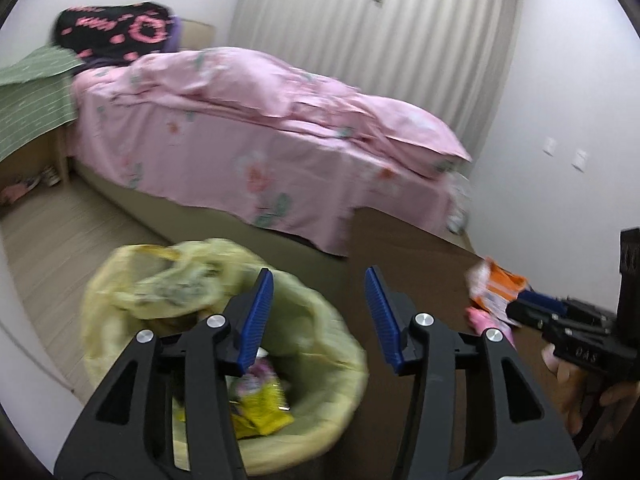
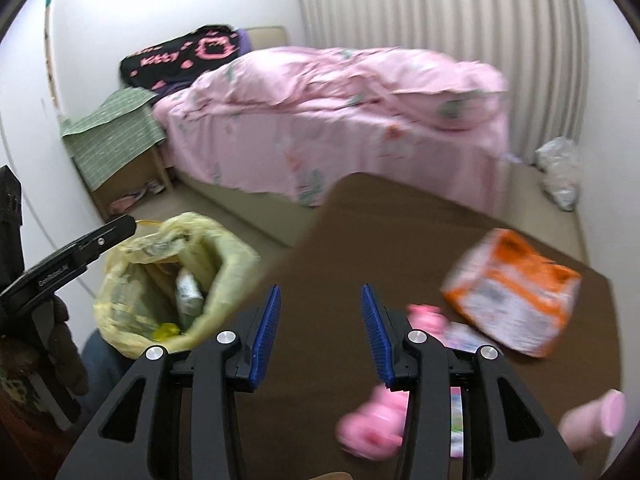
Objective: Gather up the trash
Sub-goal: 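Open both grippers to drop the wrappers into the bag, then return to the table and grasp the pink Kleenex pack with the right gripper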
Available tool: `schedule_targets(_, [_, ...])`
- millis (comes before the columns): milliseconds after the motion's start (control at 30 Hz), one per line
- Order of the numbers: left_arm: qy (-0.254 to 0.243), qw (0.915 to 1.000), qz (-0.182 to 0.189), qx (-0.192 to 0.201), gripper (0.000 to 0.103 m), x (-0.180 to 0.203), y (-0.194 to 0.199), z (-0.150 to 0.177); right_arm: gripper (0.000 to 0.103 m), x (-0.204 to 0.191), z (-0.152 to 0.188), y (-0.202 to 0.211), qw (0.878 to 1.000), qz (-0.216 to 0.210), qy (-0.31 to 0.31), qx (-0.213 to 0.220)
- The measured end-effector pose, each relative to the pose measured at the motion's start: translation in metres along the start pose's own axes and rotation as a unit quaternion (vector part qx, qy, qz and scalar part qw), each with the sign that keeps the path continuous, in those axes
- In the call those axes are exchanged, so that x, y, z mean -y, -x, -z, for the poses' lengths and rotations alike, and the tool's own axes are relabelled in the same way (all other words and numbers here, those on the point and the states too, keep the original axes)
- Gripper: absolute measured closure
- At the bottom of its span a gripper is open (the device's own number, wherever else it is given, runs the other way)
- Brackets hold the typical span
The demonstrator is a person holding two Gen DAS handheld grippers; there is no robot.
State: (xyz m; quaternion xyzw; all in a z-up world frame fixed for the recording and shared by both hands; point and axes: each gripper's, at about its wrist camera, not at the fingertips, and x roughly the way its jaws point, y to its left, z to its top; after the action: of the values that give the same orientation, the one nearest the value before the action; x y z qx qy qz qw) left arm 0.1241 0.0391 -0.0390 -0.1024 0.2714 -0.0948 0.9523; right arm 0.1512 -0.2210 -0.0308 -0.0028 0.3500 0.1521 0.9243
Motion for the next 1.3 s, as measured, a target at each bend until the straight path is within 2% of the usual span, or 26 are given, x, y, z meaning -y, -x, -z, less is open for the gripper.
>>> schedule_targets(67, [-0.019, 0.9996, 0.022, -0.007, 0.055, 0.023, -0.004, 0.002, 0.059, 0.019, 0.008, 0.014, 1.000, 0.019, -0.007, 0.008])
schedule_targets(200, [-0.058, 0.9962, 0.061, -0.022, 0.053, 0.066, -0.011, 0.007, 0.059, 0.059, 0.031, 0.037, 0.998, 0.046, -0.035, 0.005])
schedule_targets(367, [-0.126, 0.9855, 0.107, -0.040, 0.052, 0.126, -0.023, 0.016, 0.059, 0.102, 0.066, 0.059, 0.995, 0.073, -0.073, 0.000])
schedule_targets(600, [-0.223, 0.9652, 0.124, -0.056, 0.051, 0.196, -0.044, 0.027, 0.059, 0.140, 0.097, 0.082, 0.989, 0.089, -0.114, 0.009])
schedule_targets(833, [-0.253, 0.9543, 0.142, -0.071, 0.051, 0.228, -0.068, 0.030, 0.059, 0.160, 0.119, 0.081, 0.985, 0.093, -0.146, -0.004])
schedule_targets(867, [-0.256, 0.9531, 0.144, -0.073, 0.051, 0.230, -0.071, 0.031, 0.056, 0.160, 0.121, 0.080, 0.985, 0.093, -0.147, -0.007])
schedule_targets(900, [-0.257, 0.9524, 0.145, -0.076, 0.051, 0.231, -0.074, 0.031, 0.048, 0.159, 0.121, 0.078, 0.985, 0.094, -0.146, -0.009])
schedule_targets(1000, [-0.234, 0.9587, 0.143, -0.077, 0.051, 0.220, -0.082, 0.027, 0.046, 0.151, 0.116, 0.068, 0.988, 0.075, -0.138, -0.014])
schedule_targets(1100, [-0.201, 0.9676, 0.128, -0.084, 0.051, 0.199, -0.089, 0.026, 0.046, 0.137, 0.107, 0.050, 0.990, 0.047, -0.120, -0.050])
schedule_targets(1167, [-0.185, 0.9713, 0.121, -0.088, 0.051, 0.187, -0.091, 0.025, 0.046, 0.125, 0.097, 0.036, 0.992, 0.043, -0.107, -0.054])
schedule_targets(1300, [-0.153, 0.9781, 0.108, -0.091, 0.051, 0.155, -0.091, 0.022, 0.046, 0.112, 0.084, 0.007, 0.991, 0.027, -0.121, -0.060])
